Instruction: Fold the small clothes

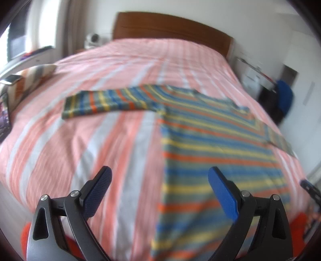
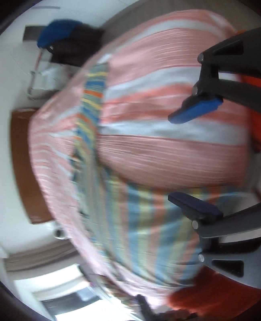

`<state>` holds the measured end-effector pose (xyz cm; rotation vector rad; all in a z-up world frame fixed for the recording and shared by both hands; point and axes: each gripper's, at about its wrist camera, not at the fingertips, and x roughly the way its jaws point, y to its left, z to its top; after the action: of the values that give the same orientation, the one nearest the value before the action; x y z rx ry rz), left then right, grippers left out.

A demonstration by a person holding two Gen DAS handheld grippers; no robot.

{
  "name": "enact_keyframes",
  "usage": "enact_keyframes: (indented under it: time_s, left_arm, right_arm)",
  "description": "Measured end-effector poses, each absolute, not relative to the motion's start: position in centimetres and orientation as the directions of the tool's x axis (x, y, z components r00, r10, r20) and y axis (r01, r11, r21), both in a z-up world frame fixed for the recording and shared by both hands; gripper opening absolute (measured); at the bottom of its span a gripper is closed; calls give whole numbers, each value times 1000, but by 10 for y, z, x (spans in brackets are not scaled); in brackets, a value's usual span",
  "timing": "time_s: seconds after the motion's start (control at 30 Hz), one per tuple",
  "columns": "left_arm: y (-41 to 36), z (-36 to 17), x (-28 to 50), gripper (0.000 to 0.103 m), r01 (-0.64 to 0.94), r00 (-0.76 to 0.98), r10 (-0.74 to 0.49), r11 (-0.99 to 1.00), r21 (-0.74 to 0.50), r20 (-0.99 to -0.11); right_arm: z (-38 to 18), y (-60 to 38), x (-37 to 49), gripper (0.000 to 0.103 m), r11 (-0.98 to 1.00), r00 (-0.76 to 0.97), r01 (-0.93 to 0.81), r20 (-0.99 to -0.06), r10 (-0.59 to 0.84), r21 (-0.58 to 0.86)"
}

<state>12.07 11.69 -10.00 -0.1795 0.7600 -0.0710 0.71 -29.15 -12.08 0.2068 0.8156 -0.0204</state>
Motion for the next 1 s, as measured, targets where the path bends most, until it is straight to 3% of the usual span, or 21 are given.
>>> enact_keyframes:
  time_s: [0.2,0.4,0.6,1.0]
  left_arm:
    - [137,-131,133,97,-152,758,49,983,-103,-651]
    - [152,-146,137,99,-194,698,29,969,-150,-716]
    - [139,-154,142,102,-166,653,59,984,-67,-755]
    - [134,-159,143,103,-146,634,74,989,-24,-770]
  right_arm:
    - [-151,-290,49,71,971,682,145,-730,41,190]
    - [-182,-284,50,86,988,671,105,-741,15,116]
    - [-188,-286,50,89,986,681,99,-732,29,132]
    - [-190,-282,49,91,989,686,89,-727,23,115]
